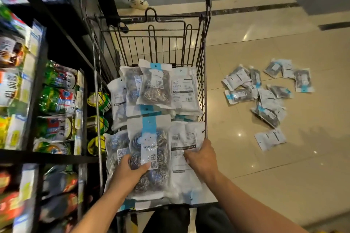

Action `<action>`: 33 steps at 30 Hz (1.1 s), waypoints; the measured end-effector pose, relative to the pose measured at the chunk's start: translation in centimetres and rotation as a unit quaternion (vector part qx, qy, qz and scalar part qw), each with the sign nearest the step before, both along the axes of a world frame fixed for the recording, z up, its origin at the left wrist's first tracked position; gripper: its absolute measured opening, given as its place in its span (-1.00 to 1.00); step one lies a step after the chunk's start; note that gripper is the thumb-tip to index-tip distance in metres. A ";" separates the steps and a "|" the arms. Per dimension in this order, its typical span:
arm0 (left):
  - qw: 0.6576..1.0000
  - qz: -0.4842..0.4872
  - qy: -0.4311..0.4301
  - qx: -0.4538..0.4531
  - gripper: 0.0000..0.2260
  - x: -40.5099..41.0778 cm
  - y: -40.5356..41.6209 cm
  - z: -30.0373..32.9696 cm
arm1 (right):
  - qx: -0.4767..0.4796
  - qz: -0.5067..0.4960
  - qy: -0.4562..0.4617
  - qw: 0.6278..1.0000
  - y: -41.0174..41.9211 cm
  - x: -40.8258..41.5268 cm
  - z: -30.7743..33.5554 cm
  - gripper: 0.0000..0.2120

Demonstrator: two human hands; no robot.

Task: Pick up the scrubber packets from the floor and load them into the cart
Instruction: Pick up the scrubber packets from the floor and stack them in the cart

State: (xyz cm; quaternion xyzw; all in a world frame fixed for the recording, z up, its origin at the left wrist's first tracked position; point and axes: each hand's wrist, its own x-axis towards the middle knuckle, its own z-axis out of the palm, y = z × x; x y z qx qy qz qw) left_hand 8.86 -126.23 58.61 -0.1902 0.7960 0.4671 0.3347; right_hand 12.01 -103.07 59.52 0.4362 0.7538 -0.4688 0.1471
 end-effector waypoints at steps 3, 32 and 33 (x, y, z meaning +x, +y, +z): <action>1.000 0.016 -0.004 -0.009 -0.21 0.2 -0.6 0.0 | -0.009 -0.004 0.012 1.000 -0.6 0.3 -0.2 -0.53; 0.994 -0.083 0.066 0.018 -0.79 5.3 10.0 9.1 | -0.094 -0.003 0.089 0.992 10.6 11.8 8.7 -0.89; 0.993 -0.093 0.065 0.021 -0.82 6.0 11.5 9.2 | -0.104 -0.013 0.084 0.991 11.8 12.6 9.0 -0.90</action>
